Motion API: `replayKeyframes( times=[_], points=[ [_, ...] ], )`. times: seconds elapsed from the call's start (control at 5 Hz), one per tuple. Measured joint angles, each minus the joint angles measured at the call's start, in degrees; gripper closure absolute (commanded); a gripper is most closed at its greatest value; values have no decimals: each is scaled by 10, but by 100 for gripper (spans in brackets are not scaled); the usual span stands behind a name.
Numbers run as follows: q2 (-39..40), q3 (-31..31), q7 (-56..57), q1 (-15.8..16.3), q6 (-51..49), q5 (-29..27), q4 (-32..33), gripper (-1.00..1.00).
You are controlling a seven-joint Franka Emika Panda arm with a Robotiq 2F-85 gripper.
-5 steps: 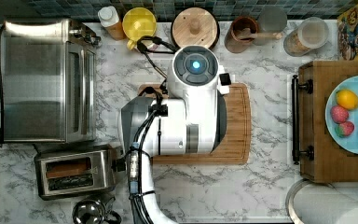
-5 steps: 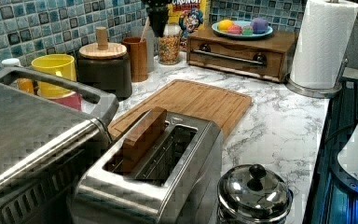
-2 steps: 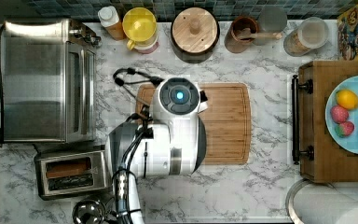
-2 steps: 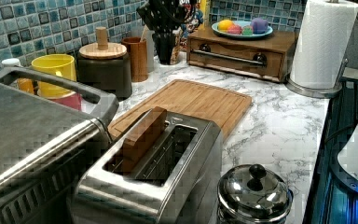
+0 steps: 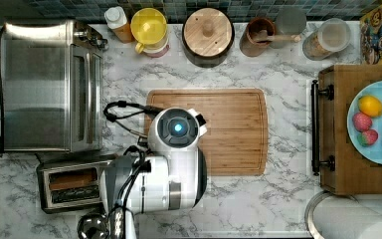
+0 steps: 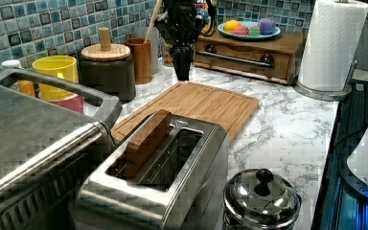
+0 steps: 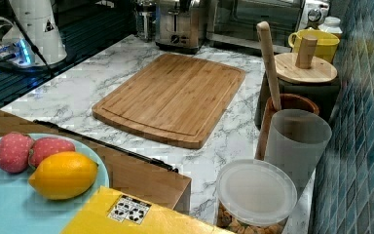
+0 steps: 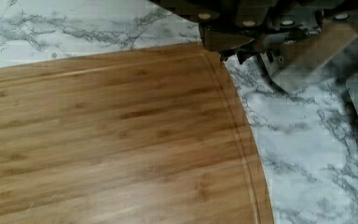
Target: Turn on the toaster.
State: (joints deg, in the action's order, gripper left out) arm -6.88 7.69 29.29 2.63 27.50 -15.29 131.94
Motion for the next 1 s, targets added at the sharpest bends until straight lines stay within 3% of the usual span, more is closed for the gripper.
replayKeyframes(
  times=[0.6, 1.0],
  points=[
    [-62, 45, 63, 45, 9, -9, 20, 100],
    [-63, 77, 64, 63, 31, -12, 21, 100]
  ],
)
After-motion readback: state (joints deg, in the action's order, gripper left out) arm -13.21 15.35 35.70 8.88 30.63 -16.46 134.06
